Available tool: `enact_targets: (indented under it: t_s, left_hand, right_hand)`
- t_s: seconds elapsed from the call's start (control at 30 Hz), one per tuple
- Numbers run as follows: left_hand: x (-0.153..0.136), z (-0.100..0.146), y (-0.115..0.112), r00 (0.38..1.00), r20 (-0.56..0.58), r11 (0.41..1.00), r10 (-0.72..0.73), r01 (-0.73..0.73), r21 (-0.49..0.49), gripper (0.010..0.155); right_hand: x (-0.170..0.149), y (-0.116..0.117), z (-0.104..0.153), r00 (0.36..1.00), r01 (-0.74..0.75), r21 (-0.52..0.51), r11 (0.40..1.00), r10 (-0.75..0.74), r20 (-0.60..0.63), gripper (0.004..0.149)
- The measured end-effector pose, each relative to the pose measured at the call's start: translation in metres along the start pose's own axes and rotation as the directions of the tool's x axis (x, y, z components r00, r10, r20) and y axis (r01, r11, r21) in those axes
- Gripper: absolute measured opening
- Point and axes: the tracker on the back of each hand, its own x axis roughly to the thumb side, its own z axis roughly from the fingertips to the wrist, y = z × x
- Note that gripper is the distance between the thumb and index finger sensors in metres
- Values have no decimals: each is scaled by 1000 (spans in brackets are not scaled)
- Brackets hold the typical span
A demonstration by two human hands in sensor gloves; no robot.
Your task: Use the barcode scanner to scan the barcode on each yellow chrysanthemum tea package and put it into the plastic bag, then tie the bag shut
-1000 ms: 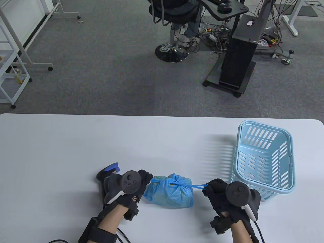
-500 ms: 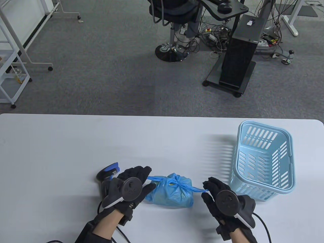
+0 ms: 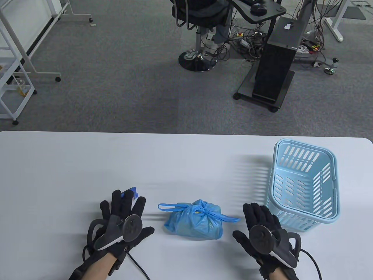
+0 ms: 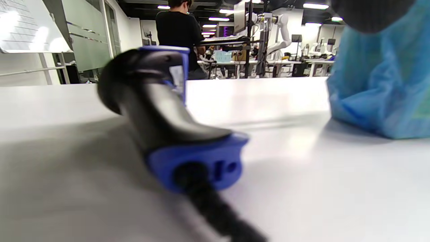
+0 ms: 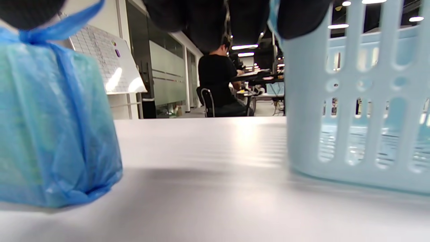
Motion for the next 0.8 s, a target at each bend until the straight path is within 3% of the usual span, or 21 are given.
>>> enact_targets:
  t_s: [0.23,0.37,0.8]
  left_hand:
    - [-51,14,-7,992,-123,1000,-7,7,6,104]
    - [-72,17,-3,974,-204,996,94,-91,25,105]
    - [-62,15,-7,985,-162,996,65,-73,-46,106]
  right_hand:
    - [4,13,-8,1000,-10,103,995,10,5,103]
    - [8,20,-9,999,-45,141,989,43,17,104]
    - [3,27,-8,998,-52,186,981,57,-21,105]
